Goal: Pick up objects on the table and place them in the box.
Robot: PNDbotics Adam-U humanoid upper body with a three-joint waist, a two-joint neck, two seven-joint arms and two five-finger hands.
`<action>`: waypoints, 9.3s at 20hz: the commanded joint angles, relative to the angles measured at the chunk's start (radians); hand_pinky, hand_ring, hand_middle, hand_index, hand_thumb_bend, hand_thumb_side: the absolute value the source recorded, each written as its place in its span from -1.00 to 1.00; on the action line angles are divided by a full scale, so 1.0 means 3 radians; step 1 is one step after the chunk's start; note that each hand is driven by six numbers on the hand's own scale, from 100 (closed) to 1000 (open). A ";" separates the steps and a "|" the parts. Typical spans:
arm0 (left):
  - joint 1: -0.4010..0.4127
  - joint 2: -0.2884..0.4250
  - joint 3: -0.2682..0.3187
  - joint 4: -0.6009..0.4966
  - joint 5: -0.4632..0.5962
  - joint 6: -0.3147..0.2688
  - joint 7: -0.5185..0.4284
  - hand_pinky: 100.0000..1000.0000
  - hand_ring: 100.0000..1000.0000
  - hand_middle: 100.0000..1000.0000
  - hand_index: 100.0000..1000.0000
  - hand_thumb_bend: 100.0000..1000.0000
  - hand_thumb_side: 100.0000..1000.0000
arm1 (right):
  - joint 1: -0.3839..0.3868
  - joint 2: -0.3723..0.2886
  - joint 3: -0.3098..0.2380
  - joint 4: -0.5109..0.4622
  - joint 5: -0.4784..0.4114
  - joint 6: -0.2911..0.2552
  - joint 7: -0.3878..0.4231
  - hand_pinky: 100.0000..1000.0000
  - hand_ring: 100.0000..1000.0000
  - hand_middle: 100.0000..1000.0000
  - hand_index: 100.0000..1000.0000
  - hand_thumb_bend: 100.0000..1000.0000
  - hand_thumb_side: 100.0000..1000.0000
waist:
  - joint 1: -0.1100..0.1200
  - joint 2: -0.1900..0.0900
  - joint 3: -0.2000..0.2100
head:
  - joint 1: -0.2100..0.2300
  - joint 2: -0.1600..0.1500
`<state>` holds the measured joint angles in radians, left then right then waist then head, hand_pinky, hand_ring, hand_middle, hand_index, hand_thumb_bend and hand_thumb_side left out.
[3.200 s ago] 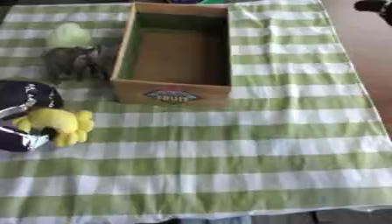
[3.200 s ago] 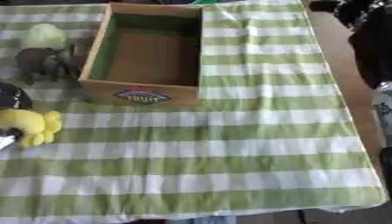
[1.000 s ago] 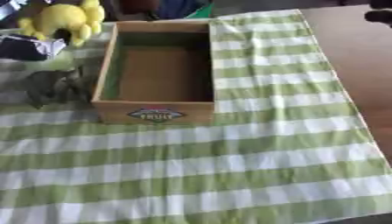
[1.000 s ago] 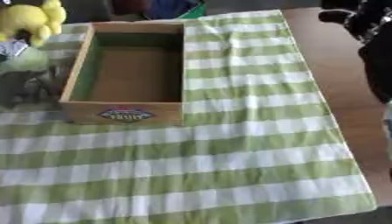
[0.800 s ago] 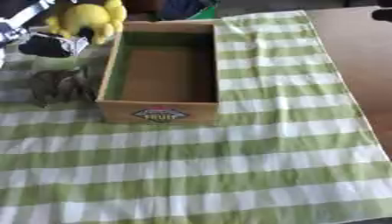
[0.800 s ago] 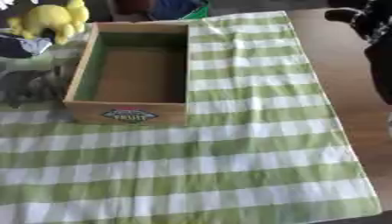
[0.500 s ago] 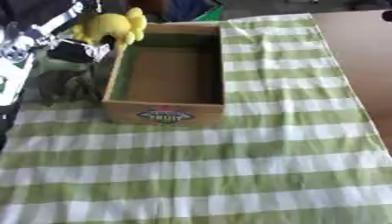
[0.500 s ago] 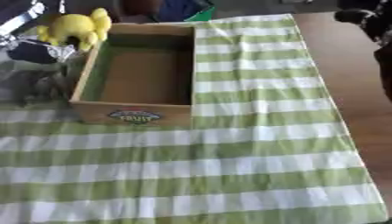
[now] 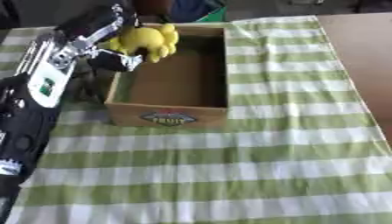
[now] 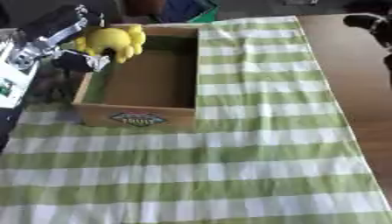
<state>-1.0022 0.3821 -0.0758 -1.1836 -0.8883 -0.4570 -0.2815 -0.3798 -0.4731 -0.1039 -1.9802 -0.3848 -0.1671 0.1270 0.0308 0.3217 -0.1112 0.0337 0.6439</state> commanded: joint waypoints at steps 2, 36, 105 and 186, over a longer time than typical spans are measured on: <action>-0.0131 -0.0028 0.0025 -0.0016 -0.0213 -0.0023 0.0178 -0.17 0.22 -0.09 -0.23 -1.00 -0.63 | -0.0070 -0.0026 -0.0014 -0.0066 -0.0038 0.0029 -0.0021 0.47 0.47 0.34 0.66 -1.00 1.00 | 0.0004 -0.0042 -0.0040 | 0.0050 -0.0069; -0.0127 -0.0244 0.0147 0.0297 -0.1382 0.0237 0.0441 0.36 0.82 0.74 0.96 -0.25 0.70 | -0.0105 0.0064 0.0009 -0.0066 -0.0081 0.0076 -0.0014 0.48 0.48 0.34 0.65 -1.00 1.00 | 0.0012 -0.0032 -0.0220 | 0.0188 -0.0082; 0.0148 0.1122 0.0452 0.0949 -0.0707 -0.0627 -0.0658 0.34 0.75 0.53 0.87 -0.04 0.31 | 0.0114 -0.0006 -0.0060 -0.0066 0.0105 0.0173 -0.0033 0.49 0.48 0.31 0.62 -1.00 1.00 | 0.0123 -0.0010 -0.0034 | -0.0012 -0.0022; 0.0249 0.1004 0.0232 0.0908 -0.0699 -0.0904 -0.1011 -0.13 0.02 -0.18 0.26 -1.00 -0.19 | 0.0186 0.0097 -0.0127 -0.0066 0.0211 0.0347 -0.0113 0.51 0.50 0.29 0.62 -1.00 1.00 | 0.0116 0.0025 -0.0026 | -0.0032 0.0020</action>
<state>-0.9231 0.6677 -0.0091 -0.9174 -1.0954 -0.6287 -0.4789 -0.3177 -0.4339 -0.1306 -1.9802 -0.3298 -0.0666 0.0942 0.0714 0.3436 -0.1185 0.0240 0.6537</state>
